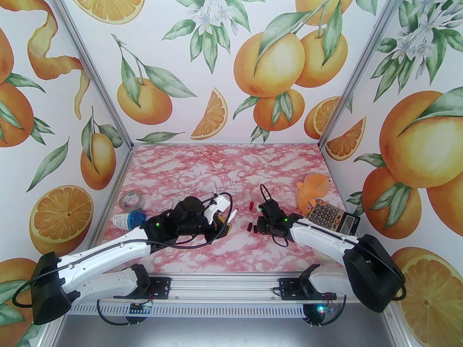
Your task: Open the pen caps
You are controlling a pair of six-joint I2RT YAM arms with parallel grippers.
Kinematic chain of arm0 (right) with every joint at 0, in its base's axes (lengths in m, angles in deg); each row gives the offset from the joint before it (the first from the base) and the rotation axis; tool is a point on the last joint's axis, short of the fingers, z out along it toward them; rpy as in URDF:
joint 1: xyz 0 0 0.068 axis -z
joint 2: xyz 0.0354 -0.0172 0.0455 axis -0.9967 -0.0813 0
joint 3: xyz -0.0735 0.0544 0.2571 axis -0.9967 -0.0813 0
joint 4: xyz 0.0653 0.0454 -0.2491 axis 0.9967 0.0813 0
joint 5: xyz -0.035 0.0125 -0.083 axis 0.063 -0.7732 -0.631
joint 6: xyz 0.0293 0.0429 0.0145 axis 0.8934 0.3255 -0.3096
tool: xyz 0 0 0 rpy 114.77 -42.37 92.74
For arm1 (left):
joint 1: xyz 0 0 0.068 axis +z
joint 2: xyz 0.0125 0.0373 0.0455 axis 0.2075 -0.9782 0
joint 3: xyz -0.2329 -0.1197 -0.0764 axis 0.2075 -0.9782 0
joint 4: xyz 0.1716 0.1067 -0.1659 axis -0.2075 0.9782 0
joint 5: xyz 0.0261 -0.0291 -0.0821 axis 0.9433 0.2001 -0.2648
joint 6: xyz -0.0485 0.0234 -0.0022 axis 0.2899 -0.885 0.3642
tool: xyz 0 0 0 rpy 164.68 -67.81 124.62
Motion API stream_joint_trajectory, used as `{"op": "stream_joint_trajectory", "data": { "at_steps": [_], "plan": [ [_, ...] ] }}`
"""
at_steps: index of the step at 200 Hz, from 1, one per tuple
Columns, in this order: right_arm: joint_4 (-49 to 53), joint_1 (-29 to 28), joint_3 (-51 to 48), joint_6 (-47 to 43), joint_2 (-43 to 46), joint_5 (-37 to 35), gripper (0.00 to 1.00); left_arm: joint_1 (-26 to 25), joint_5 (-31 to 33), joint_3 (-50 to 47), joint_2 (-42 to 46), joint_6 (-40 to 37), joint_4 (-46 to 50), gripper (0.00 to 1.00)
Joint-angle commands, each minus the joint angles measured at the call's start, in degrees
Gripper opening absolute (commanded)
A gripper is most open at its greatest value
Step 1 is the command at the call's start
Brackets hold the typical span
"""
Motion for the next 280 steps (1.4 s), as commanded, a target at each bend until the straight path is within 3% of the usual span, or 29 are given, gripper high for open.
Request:
{"op": "stream_joint_trajectory", "data": {
  "at_steps": [1,63,126,159,245,280],
  "plan": [
    [1.66,-0.90,1.31,-1.39,4.53,-1.07,0.31,0.10,5.04,0.14,0.10,3.11,-2.52,0.03],
    [4.88,-2.42,1.13,-3.18,17.64,1.65,0.55,-0.54,17.83,-0.73,-1.38,10.69,1.94,0.04],
    [4.27,-2.44,1.62,-5.31,29.32,14.62,0.99,-0.96,28.94,-1.49,-4.96,19.04,5.40,0.02],
    [3.34,-3.83,2.12,-4.09,30.80,19.01,1.00,-0.67,34.55,-0.96,-9.83,22.63,6.76,0.01],
    [4.50,-18.08,3.08,-2.22,32.86,1.01,1.00,2.85,35.90,4.94,-23.14,22.32,8.05,0.00],
    [3.85,-20.70,3.87,-2.06,30.99,-1.31,1.00,4.14,34.58,6.69,-27.33,23.00,8.15,0.00]
  ]
}}
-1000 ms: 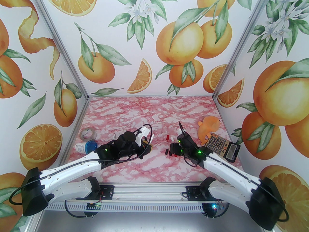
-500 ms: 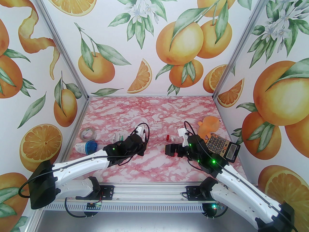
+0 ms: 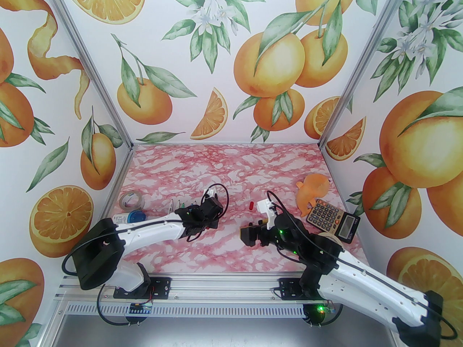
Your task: Open the pen caps
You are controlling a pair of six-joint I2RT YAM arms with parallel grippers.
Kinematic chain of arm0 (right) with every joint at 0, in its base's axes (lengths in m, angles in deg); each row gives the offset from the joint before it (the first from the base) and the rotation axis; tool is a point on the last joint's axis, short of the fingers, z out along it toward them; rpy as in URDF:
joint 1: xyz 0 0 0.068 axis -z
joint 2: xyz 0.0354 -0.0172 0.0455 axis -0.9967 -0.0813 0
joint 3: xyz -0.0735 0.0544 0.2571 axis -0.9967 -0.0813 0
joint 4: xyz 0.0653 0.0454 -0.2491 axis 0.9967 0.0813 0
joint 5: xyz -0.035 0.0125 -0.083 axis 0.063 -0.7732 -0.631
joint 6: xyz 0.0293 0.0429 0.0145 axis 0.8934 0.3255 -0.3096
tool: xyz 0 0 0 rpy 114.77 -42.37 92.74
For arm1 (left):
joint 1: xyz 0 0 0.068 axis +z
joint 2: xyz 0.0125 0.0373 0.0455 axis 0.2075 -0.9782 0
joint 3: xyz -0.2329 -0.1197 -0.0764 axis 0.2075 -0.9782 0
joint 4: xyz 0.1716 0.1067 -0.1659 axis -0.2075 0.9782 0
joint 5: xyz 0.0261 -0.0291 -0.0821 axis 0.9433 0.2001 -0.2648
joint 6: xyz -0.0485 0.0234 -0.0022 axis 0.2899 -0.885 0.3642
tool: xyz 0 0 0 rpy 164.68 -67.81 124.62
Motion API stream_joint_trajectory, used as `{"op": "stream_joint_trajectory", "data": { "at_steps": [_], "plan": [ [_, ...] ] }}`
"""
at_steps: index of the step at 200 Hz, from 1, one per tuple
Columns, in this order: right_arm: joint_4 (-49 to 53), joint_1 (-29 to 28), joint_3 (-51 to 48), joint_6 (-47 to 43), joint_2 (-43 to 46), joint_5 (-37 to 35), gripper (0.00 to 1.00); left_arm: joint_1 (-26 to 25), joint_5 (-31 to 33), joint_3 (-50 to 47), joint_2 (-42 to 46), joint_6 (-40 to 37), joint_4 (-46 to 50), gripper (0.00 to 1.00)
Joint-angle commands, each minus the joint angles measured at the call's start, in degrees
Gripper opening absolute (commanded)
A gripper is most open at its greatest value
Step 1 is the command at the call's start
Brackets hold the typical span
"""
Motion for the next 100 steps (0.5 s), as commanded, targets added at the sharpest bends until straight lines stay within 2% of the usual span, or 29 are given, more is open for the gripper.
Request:
{"op": "stream_joint_trajectory", "data": {
  "at_steps": [1,100],
  "plan": [
    [0.05,-1.46,2.25,0.64,-1.20,-4.84,1.00,0.89,-0.42,2.45,-2.41,0.51,0.48,0.00],
    [-0.41,-3.60,3.46,0.25,-6.12,-6.58,1.00,2.56,-0.30,5.10,-10.70,1.25,0.70,0.02]
  ]
}}
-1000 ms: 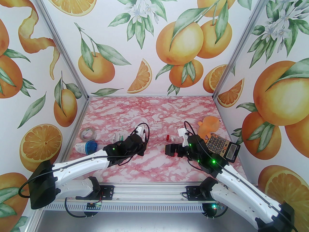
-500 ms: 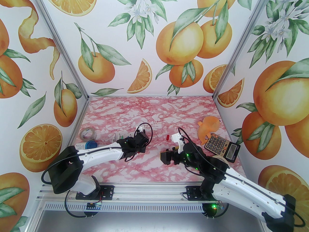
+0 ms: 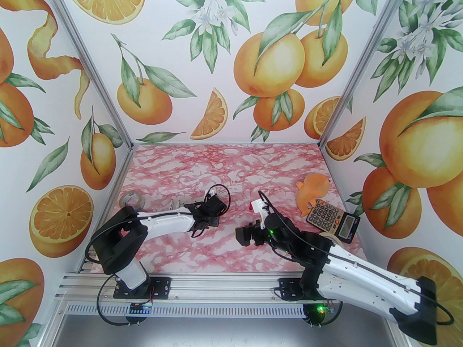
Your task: Open the pen caps
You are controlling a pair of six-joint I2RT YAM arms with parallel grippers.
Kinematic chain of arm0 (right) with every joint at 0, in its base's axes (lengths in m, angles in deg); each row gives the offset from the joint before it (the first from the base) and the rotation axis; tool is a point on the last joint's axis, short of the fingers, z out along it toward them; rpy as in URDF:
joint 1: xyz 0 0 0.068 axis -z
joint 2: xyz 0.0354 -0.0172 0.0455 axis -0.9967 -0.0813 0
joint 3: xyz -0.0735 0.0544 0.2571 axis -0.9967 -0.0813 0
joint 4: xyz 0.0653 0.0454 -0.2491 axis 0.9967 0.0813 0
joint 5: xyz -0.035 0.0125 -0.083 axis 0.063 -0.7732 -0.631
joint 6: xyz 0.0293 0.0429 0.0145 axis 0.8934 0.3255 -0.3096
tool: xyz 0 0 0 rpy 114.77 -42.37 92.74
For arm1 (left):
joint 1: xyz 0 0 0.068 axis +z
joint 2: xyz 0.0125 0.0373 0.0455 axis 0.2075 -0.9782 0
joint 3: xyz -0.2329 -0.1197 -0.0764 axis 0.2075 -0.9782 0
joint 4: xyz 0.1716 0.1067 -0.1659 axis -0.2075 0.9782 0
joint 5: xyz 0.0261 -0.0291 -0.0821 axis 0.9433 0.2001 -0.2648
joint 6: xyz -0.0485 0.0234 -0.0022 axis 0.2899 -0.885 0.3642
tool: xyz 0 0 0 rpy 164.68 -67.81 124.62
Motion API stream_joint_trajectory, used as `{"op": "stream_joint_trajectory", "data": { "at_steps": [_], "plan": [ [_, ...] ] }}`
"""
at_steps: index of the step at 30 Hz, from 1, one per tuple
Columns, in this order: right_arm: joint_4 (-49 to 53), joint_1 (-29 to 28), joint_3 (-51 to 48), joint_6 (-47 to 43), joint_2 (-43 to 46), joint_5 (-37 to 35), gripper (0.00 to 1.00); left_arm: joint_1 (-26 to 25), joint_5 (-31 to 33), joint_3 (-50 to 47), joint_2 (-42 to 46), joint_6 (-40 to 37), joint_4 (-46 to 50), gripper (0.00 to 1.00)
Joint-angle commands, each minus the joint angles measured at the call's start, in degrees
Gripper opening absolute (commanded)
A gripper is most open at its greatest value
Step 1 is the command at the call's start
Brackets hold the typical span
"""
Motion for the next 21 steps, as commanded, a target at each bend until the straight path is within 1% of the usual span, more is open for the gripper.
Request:
{"op": "stream_joint_trajectory", "data": {
  "at_steps": [1,7,14,16,21],
  "plan": [
    [-0.35,-0.57,1.74,0.23,-0.47,-2.10,1.00,0.41,-0.13,2.37,-1.57,0.70,0.42,0.03],
    [-0.01,-0.54,2.10,0.01,-0.78,-2.46,1.00,0.62,-0.22,3.25,-3.92,0.79,0.68,0.06],
    [0.55,-0.57,2.20,-0.14,-0.56,-2.97,1.00,0.63,0.38,3.51,-4.50,1.28,0.92,0.10],
    [0.63,-0.55,2.28,-0.20,-0.62,-3.04,1.00,0.66,1.19,3.69,-4.59,1.61,1.55,0.14],
    [0.72,-0.55,2.40,-0.45,-0.70,-3.30,1.00,0.65,1.45,3.60,-4.42,1.93,1.83,0.21]
  ]
}}
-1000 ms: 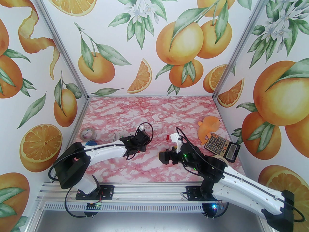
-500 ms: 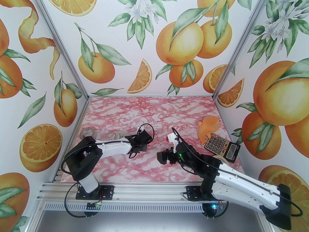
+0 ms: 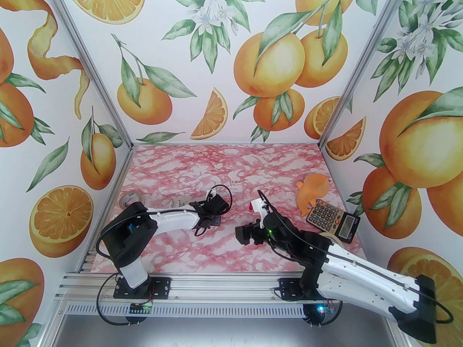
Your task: Open the pen caps
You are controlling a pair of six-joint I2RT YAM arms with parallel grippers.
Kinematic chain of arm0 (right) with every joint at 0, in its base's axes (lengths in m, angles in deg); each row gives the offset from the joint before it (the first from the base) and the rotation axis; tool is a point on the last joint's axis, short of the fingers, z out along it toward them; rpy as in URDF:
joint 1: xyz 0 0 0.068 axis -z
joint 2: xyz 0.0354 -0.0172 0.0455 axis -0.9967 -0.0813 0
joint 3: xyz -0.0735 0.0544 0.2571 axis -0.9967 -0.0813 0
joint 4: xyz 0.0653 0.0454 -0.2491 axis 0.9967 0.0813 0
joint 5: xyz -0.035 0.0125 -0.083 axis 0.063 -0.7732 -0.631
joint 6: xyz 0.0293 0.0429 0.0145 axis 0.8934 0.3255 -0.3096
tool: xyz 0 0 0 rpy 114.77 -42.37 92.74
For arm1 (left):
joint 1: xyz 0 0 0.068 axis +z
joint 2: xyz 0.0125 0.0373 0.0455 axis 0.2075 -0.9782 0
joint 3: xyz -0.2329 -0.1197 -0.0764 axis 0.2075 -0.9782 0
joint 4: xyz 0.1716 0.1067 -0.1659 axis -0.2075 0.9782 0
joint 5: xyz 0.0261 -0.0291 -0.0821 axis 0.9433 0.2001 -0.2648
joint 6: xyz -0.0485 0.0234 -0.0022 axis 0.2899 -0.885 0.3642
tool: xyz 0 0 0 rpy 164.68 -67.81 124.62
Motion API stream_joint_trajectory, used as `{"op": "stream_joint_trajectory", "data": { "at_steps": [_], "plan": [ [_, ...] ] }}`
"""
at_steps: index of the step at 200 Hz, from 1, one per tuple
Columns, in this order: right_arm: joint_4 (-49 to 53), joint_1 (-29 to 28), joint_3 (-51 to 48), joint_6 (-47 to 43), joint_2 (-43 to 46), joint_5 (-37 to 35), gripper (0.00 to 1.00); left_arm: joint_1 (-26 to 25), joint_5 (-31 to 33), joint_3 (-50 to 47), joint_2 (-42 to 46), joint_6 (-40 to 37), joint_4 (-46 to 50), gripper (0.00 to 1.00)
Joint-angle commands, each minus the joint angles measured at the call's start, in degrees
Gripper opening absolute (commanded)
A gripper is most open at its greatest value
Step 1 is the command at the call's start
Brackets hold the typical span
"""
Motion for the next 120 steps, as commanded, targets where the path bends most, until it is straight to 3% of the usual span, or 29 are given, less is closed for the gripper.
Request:
{"op": "stream_joint_trajectory", "data": {
  "at_steps": [1,120],
  "plan": [
    [0.66,-0.52,1.70,-0.38,-0.18,-1.85,1.00,0.33,1.21,1.35,-0.60,0.95,1.25,0.21],
    [0.44,-0.52,1.35,0.02,0.07,-1.85,1.00,0.08,2.00,1.17,4.55,1.02,2.75,0.29]
  ]
}}
